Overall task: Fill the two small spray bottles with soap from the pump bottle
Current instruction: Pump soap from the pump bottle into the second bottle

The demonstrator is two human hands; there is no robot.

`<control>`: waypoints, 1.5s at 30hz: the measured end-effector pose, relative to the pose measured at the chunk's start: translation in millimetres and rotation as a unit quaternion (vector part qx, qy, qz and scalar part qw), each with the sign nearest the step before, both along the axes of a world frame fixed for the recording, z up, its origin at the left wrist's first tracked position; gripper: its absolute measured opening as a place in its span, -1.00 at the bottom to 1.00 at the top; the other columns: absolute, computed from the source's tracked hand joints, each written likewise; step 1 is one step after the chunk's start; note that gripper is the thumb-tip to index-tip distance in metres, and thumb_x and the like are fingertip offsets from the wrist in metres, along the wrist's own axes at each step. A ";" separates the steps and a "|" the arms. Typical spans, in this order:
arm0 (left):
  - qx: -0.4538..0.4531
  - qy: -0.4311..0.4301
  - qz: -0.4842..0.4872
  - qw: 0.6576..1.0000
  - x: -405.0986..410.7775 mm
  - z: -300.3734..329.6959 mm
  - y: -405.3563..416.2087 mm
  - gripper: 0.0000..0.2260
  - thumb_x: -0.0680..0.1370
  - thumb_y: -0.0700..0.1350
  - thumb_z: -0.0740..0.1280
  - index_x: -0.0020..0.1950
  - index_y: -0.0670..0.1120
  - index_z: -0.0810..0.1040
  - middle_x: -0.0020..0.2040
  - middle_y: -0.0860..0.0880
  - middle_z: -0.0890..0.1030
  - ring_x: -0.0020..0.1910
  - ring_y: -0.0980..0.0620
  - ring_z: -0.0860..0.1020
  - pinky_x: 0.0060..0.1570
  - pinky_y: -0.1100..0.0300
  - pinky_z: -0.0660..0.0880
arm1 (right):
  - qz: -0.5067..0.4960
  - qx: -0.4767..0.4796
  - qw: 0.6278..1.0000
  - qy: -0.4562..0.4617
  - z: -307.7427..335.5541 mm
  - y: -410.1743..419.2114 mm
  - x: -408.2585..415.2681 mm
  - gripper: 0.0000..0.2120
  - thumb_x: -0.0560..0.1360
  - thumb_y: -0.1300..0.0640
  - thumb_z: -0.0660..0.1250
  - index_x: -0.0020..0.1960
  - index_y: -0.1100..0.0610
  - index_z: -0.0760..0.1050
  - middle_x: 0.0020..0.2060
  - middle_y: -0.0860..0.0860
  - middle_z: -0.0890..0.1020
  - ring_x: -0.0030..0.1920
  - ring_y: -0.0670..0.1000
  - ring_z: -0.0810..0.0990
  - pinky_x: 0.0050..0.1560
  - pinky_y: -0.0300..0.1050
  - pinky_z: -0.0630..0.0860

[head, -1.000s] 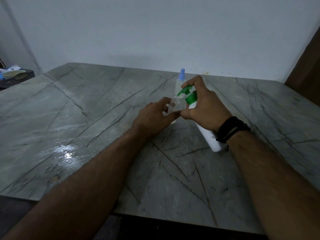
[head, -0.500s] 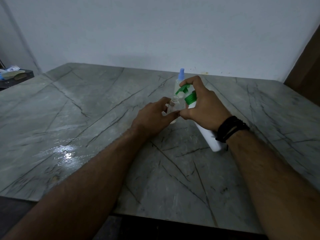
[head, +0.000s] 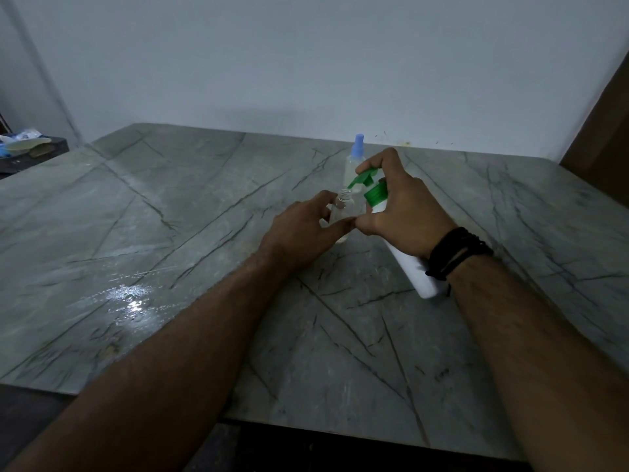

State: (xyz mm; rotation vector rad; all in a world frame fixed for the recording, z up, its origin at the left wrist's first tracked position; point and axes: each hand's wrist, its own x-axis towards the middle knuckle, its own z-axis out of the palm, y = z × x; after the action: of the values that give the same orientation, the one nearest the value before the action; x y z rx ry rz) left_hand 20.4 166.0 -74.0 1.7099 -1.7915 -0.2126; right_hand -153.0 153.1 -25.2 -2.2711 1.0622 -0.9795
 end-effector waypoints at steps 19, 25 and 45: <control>0.001 0.010 -0.004 1.000 0.2 0.0 1.5 -0.50 0.52 0.26 0.30 0.38 0.06 0.39 0.21 -0.02 0.60 0.09 0.05 0.56 -0.02 0.18 0.45 | 0.006 -0.010 1.000 -0.003 -0.6 1.4 0.5 -0.37 0.30 0.21 0.53 0.21 -0.12 0.29 -0.10 -0.07 0.61 -0.23 -0.09 0.61 -0.28 -0.37 0.48; 0.002 0.009 -0.004 1.000 -1.0 2.8 3.2 -0.49 0.52 0.26 0.29 0.39 0.06 0.39 0.22 -0.02 0.60 0.10 0.04 0.56 -0.02 0.17 0.44 | 0.002 -0.007 1.000 -0.004 -0.2 0.2 -0.4 -0.42 0.30 0.22 0.52 0.16 -0.09 0.30 -0.15 -0.05 0.59 -0.23 -0.05 0.60 -0.25 -0.23 0.47; -0.005 0.010 -0.003 1.000 -0.5 0.8 3.4 -0.51 0.52 0.25 0.31 0.38 0.06 0.40 0.21 -0.02 0.60 0.05 0.07 0.55 -0.02 0.19 0.44 | 0.014 -0.003 1.000 0.000 0.3 2.6 0.5 -0.40 0.29 0.23 0.52 0.18 -0.10 0.30 -0.14 -0.06 0.60 -0.23 -0.05 0.61 -0.25 -0.28 0.50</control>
State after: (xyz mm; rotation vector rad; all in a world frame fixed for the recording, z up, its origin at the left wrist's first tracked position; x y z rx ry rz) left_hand 19.9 169.4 -73.2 1.6910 -1.7802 -0.2223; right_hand -152.5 155.7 -24.9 -2.2845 1.0261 -0.9714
